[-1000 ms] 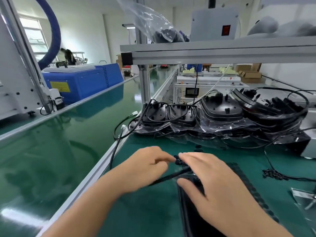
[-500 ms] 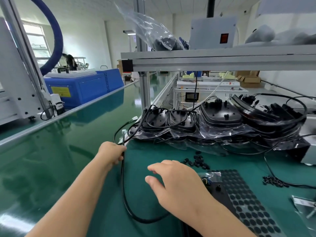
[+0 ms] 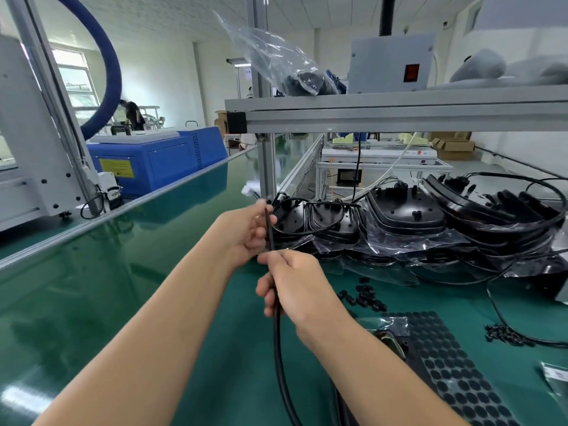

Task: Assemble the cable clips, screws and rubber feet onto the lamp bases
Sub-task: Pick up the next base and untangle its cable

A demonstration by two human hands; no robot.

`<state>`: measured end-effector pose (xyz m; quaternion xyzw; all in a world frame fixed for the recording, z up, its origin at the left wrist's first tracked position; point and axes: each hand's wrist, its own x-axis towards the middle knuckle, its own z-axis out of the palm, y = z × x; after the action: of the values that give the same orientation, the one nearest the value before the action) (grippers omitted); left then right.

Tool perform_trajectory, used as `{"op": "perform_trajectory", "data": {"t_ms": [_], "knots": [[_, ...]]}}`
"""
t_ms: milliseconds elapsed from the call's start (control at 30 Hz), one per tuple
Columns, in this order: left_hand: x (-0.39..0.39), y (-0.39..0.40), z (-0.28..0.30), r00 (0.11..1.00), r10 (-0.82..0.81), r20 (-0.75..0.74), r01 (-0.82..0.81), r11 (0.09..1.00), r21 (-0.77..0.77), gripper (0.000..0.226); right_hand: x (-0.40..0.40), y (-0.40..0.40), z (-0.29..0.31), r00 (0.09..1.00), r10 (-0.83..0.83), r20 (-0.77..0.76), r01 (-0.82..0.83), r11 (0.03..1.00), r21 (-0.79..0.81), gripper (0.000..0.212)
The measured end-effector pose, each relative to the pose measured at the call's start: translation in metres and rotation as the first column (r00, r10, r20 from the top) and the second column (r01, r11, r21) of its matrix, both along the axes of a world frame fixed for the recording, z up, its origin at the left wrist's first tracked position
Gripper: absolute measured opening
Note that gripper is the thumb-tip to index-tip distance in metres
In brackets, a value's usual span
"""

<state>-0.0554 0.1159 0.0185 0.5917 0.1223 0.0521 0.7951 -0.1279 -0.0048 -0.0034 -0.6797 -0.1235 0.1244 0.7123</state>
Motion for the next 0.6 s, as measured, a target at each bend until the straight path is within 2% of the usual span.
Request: {"op": "perform_trajectory", "data": {"t_ms": [67,133,267,333,500,600], "knots": [[0.016,0.004,0.005,0.998,0.066,-0.022,-0.068,0.994,-0.086,0.023,-0.004,0.001,-0.002,1.000,0.023,0.009,-0.023,0.999,-0.049,0.025],[0.028,0.009,0.010,0.992,0.115,-0.058,-0.122,0.982,-0.145,0.021,-0.006,0.002,-0.004,0.998,0.044,0.034,-0.040,0.995,-0.093,0.025],[0.041,0.011,0.014,0.986,0.137,-0.097,-0.155,0.964,-0.215,0.021,-0.009,-0.001,-0.007,0.998,0.055,0.029,-0.052,0.991,-0.123,0.025],[0.045,0.015,0.014,0.979,0.164,-0.117,-0.187,0.956,-0.225,0.025,-0.013,-0.005,-0.005,0.996,0.088,-0.015,-0.089,0.993,-0.083,0.025],[0.054,0.040,0.016,0.952,0.254,-0.169,-0.286,0.937,-0.203,0.023,-0.014,-0.023,0.026,0.961,0.229,-0.152,-0.200,0.962,0.184,0.023],[0.060,0.056,0.017,0.937,0.308,-0.166,-0.338,0.920,-0.199,0.025,-0.016,-0.033,0.045,0.956,0.275,-0.102,-0.257,0.953,0.158,0.023]]}}
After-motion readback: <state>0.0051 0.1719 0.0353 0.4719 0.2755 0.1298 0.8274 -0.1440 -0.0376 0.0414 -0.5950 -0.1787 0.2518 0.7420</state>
